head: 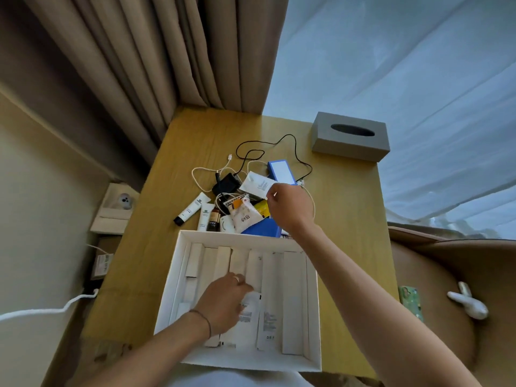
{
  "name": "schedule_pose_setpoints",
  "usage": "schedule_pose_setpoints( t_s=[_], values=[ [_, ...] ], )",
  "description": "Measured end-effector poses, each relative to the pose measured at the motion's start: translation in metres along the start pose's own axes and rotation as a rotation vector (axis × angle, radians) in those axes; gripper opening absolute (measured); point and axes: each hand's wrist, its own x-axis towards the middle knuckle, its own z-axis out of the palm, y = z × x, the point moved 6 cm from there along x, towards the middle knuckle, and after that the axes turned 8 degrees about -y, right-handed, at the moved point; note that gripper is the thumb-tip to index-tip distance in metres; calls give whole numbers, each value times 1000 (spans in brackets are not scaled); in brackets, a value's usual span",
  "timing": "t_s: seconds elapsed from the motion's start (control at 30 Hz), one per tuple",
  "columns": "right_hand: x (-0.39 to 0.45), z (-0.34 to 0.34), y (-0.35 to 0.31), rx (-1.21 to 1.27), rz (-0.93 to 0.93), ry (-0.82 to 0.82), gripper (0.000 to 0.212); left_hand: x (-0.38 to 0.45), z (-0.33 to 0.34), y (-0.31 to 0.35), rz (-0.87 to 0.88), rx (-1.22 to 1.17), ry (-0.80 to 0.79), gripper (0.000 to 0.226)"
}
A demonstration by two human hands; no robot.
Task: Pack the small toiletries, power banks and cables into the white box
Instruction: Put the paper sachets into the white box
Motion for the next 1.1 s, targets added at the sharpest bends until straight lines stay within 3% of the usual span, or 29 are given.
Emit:
schedule_pose_setpoints(
  t_s=[0.13, 0.37, 0.5, 0.67, 0.8, 0.9, 1.0, 1.1],
  values=[
    [41, 27, 1, -14, -32, -146, 26, -10, -17, -3, -28, -105, 76, 47],
    [83, 62, -2, -120, -104, -257, 47, -38, -76, 1, -33, -136, 282, 31],
    [89, 67, -8, -203, -102, -198, 39, -45, -101, 7, -29, -186, 341, 25],
    [89, 56, -9, -126, -43, -111, 14, -44, -139, 8, -56, -172, 475, 20],
    [81, 37, -2, -12, 34, -45, 15, -28, -177, -14, -124, -116, 542, 19],
    [69, 19, 2, 188, 67, 14, 18, -5, -188, -35, -175, -81, 449, 22],
    [50, 9, 6, 627, 125, -22, 31, 23, -191, -47, -180, -35, 392, 23],
    [24, 5, 12, 1007, 222, -62, 17, 56, -186, -49, -129, 76, 301, 25]
  ],
)
